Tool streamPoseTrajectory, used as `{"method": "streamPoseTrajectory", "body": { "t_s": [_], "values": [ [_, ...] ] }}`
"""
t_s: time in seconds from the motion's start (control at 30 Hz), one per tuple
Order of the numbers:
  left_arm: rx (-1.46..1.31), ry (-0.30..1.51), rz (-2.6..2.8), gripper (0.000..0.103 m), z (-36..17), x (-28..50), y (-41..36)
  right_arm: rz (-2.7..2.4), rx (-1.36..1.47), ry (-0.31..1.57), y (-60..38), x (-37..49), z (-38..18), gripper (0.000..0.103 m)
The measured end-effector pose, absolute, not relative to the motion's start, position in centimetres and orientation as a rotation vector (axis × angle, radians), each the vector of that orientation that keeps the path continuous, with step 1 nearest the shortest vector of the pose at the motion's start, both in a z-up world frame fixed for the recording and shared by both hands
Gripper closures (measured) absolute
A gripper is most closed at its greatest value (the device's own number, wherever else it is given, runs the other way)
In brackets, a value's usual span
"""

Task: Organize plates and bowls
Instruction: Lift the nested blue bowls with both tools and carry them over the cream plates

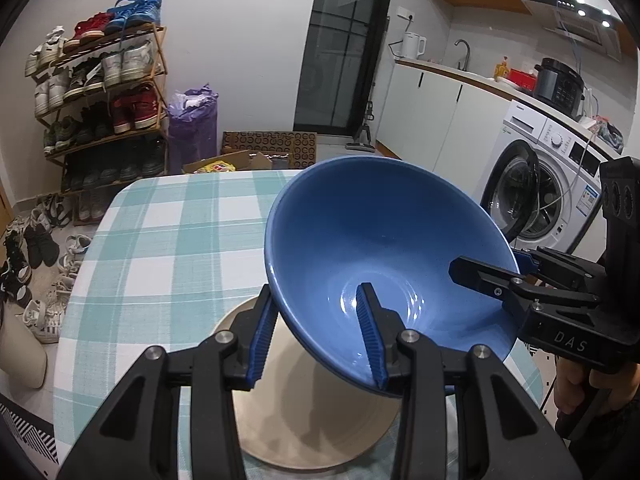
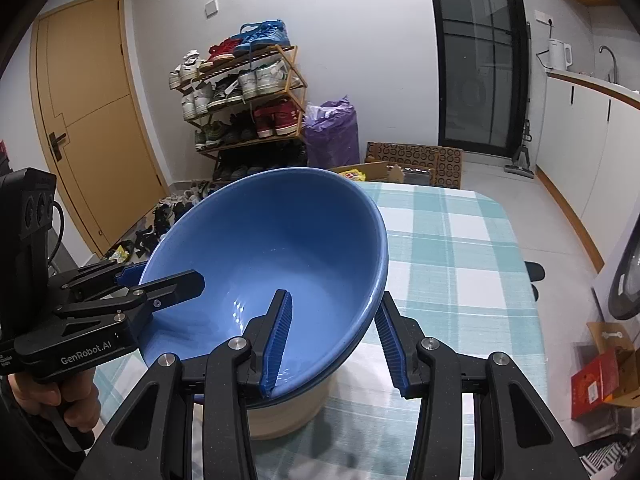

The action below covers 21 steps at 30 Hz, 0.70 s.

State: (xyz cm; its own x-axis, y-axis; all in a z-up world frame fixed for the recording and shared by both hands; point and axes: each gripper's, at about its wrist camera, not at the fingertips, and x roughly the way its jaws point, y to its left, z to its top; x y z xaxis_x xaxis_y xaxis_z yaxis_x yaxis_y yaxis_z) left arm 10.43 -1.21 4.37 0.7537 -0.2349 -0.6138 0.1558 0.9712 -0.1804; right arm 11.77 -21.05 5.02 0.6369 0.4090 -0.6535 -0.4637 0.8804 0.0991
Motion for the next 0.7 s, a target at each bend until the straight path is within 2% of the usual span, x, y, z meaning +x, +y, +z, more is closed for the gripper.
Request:
{"method": "streamPoseTrajectory", "body": {
  "t_s": [0.7],
  "values": [
    [-0.143, 0.718, -0.128, 0.064, 2.5, 9.5, 2.5, 0.579, -0.096, 0.766, -16.2, 12.3, 2.5, 0.058]
  ]
}}
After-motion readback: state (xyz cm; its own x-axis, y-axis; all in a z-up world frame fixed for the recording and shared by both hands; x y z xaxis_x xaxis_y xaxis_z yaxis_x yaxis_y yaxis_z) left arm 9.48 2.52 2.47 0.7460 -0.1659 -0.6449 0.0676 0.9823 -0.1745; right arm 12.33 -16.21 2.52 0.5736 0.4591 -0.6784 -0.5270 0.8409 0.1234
